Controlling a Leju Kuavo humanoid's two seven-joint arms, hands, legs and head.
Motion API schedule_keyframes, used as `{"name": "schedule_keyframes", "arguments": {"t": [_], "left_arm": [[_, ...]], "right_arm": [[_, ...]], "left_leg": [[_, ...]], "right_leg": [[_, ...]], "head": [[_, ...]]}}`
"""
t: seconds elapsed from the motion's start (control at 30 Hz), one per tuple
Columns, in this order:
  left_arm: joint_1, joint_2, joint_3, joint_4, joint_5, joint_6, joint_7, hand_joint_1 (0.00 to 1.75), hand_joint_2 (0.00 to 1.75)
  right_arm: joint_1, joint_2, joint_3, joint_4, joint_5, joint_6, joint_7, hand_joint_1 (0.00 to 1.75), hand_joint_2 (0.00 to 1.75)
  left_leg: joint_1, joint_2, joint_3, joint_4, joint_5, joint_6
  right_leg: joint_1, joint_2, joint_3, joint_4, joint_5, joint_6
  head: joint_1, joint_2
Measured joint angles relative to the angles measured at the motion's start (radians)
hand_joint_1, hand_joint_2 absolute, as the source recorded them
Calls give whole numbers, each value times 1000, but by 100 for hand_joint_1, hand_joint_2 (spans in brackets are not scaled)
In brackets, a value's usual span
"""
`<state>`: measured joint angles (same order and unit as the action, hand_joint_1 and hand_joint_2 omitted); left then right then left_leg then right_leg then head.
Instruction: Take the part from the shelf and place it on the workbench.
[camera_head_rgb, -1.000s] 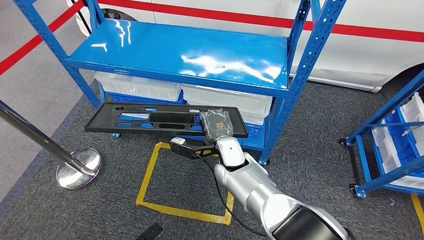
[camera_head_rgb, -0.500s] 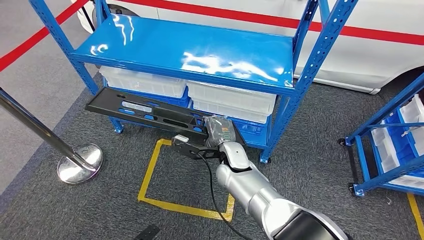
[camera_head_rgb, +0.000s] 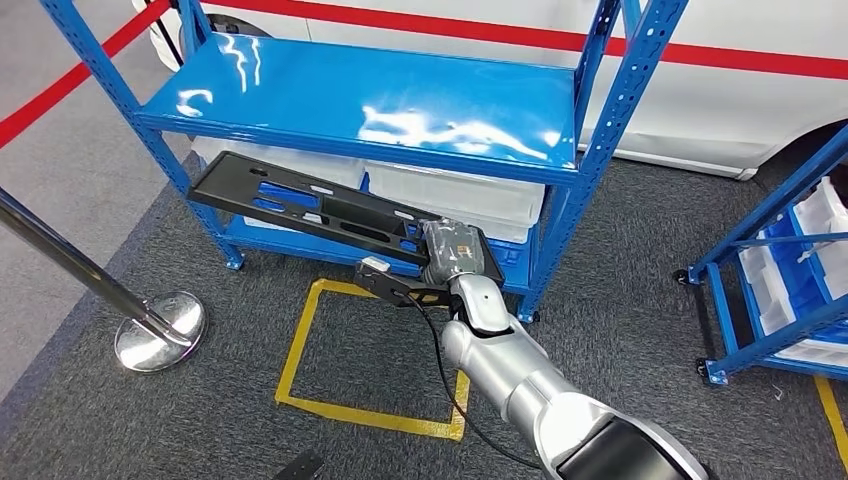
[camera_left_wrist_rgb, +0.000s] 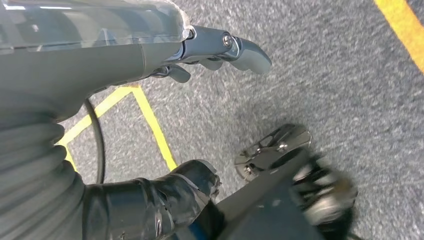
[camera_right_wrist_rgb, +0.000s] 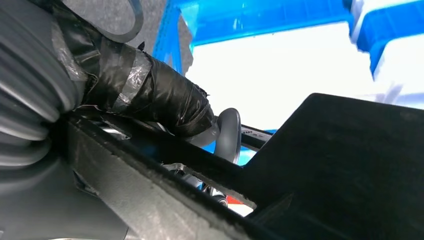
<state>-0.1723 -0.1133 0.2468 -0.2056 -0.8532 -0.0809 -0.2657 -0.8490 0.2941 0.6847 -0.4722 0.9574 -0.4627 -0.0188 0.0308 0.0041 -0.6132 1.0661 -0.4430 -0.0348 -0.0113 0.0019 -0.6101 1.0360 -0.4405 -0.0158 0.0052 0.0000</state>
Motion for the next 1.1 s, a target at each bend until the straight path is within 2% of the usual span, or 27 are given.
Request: {"name": "schedule_keyframes", "arguments": {"t": [0.03,0.13,0.17,0.23,0.3,0.33,0.37,0.4,0.43,0.5,0.57,0.67,0.73,0.77,0.83,0.9,0.93,0.97,1.03,1.1], "left_arm": [[-1,0,0,0,-1,0,-1,0,175],[2,0,0,0,-3,0,-4,0,175],[2,0,0,0,-4,0,-4,0,175],[2,0,0,0,-6,1,-5,0,175],[4,0,0,0,-6,1,-6,0,175],[6,1,0,0,-7,1,-6,0,175],[7,1,0,0,-7,1,-6,0,175],[8,1,0,0,-7,1,-6,0,175],[8,1,0,0,-7,2,-6,0,175],[6,0,0,0,-8,2,-6,0,175],[4,-1,0,0,-9,2,-7,0,175],[3,0,0,0,-10,2,-7,0,175],[3,0,0,0,-10,2,-8,0,175],[5,1,0,0,-11,2,-8,0,175],[7,3,0,0,-14,2,-9,0,175],[7,5,0,0,-16,2,-9,0,175],[8,5,0,0,-17,2,-9,0,175],[10,6,0,0,-17,2,-9,0,175],[10,7,0,0,-17,2,-10,0,175],[8,8,0,0,-17,3,-11,0,175]], "right_arm": [[0,-1,0,-1,6,-6,5,175,175],[0,-4,0,-3,19,-15,13,175,175],[0,-6,0,-3,23,-18,15,175,175],[1,-9,0,-3,29,-26,16,175,175],[6,-12,0,-3,34,-32,16,175,175],[10,-14,0,-3,36,-33,17,175,175],[14,-17,0,-3,37,-33,18,175,175],[17,-19,0,-3,37,-33,18,175,175],[19,-20,0,-3,38,-34,19,175,175],[19,-23,0,-3,39,-37,18,175,175],[19,-24,0,-4,39,-40,18,175,175],[19,-25,0,-4,39,-41,17,175,175],[19,-25,0,-4,41,-42,17,175,175],[19,-25,0,-5,43,-43,18,175,175],[19,-24,1,-9,49,-48,18,175,175],[22,-24,2,-12,53,-51,17,175,175],[26,-24,2,-12,53,-51,17,175,175],[29,-24,3,-12,54,-51,16,175,175],[32,-24,4,-14,54,-51,15,175,175],[32,-25,5,-19,54,-52,15,175,175]], "left_leg": [[-2,-1,11,-27,3,4],[-4,-6,8,-34,5,26],[-3,-7,7,-36,9,34],[-3,-9,5,-40,14,48],[-7,-13,0,-40,17,54],[-8,-17,-1,-40,17,55],[-10,-23,-1,-40,18,56],[-11,-31,-1,-39,18,56],[-12,-39,-1,-39,18,55],[-13,-54,-4,-38,20,51],[-13,-63,-10,-36,22,46],[-13,-66,-12,-35,24,43],[-7,-72,-15,-38,27,38],[-5,-75,-18,-38,28,32],[-4,-50,-66,56,-23,16],[-5,-16,-136,202,-86,5],[-4,-13,-147,226,-86,1],[-3,-9,-138,211,-68,-1],[-3,14,-74,88,-6,0],[-11,42,-19,-19,25,11]], "right_leg": [[2,0,-4,4,0,6],[3,-1,-9,5,1,20],[1,-2,-15,16,-9,25],[-2,-2,-52,97,-63,31],[-2,-1,-111,229,-123,34],[-2,-1,-131,273,-134,33],[-1,-1,-134,280,-125,31],[-1,1,-117,248,-98,27],[0,9,-86,184,-61,21],[-1,47,-24,60,-14,8],[-1,75,-2,13,-7,1],[0,73,0,7,-8,2],[4,66,-1,7,-10,1],[2,54,3,0,-8,0],[-2,18,12,-17,-2,-9],[-3,-18,17,-27,2,-17],[-2,-30,17,-26,0,-17],[-2,-40,17,-24,-2,-16],[-2,-59,17,-16,-8,-10],[4,-75,16,-7,-16,0]], "head": [[0,0],[1,0],[1,0],[1,0],[1,0],[1,0],[1,0],[1,0],[1,0],[1,0],[1,0],[1,0],[2,0],[2,0],[0,0],[-3,0],[-3,0],[-3,0],[-3,0],[-3,0]]}}
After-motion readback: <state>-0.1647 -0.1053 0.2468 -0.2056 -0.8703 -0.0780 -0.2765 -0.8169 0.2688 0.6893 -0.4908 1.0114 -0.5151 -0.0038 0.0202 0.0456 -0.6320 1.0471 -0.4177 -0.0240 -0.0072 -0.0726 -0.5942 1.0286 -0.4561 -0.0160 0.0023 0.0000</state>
